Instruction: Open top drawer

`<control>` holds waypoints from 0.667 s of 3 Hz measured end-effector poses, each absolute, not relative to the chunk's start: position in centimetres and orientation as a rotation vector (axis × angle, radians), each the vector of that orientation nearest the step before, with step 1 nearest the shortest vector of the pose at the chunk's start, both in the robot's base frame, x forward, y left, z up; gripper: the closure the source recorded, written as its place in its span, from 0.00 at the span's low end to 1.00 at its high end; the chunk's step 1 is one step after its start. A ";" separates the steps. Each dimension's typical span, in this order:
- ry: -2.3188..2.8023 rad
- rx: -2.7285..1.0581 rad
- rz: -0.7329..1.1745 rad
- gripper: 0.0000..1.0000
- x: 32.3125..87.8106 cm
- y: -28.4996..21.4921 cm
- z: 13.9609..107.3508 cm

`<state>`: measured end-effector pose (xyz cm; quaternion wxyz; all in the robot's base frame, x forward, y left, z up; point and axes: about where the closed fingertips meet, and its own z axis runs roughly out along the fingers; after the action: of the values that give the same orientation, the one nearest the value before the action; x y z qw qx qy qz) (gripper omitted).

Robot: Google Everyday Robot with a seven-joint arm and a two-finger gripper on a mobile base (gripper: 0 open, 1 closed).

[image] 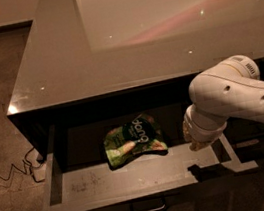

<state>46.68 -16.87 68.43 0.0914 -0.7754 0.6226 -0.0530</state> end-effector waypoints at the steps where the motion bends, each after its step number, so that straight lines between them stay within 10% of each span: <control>1: 1.898 -2.284 -0.129 0.87 47.3 -17.1 66.5; 2: 1.938 -2.324 -0.120 1.00 47.2 -16.3 64.4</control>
Offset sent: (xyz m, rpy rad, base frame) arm 0.0061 0.0165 -0.0674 -0.0850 0.1189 -0.0494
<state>47.21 -16.33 64.36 0.0565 -0.7661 0.6390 -0.0396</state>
